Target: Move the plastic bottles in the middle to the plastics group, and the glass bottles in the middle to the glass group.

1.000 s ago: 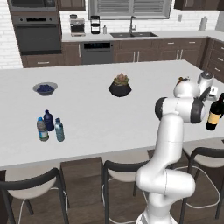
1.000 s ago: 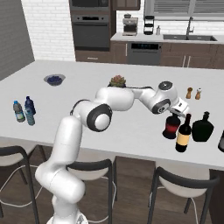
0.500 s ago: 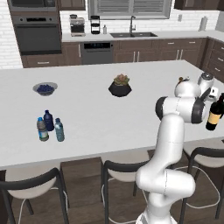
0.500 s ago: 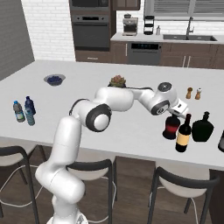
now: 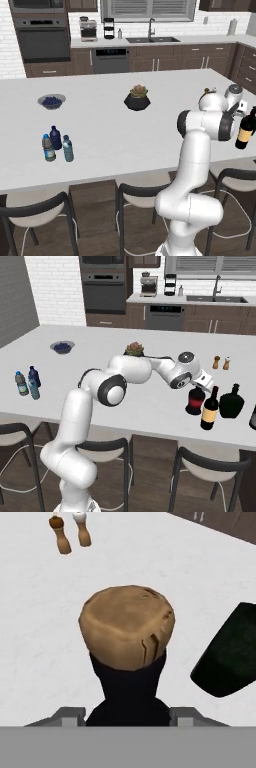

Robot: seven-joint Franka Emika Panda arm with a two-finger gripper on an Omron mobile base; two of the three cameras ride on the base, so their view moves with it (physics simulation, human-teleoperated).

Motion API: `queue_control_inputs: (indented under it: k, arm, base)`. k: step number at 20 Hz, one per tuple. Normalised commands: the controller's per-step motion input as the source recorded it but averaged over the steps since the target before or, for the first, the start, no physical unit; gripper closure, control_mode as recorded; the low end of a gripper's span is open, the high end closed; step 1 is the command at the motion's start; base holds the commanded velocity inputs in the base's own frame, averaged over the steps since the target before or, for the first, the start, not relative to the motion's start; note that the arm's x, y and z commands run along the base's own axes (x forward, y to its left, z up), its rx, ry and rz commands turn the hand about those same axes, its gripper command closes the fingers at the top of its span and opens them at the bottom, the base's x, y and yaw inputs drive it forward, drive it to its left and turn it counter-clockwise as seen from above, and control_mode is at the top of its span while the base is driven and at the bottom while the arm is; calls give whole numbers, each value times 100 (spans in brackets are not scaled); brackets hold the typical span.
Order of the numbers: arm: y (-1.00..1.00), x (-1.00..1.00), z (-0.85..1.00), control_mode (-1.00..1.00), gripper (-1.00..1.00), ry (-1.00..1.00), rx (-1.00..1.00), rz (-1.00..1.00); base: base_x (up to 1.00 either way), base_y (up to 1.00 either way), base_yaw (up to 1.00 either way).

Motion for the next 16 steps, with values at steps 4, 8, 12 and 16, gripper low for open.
queue_control_inputs:
  k: [4, 8, 12, 16]
  arm:
    - [0, -15, -4, -100, -100, -9, 0, 0]
    - [4, -14, 0, -100, -100, -9, 0, 0]
    - [14, -13, 13, -100, -100, -9, 0, 0]
    - [23, -19, 32, -100, -100, 0, 0, 0]
  base:
    - [0, 0, 0]
    - [0, 0, 0]
    - [0, 0, 0]
    - [0, 0, 0]
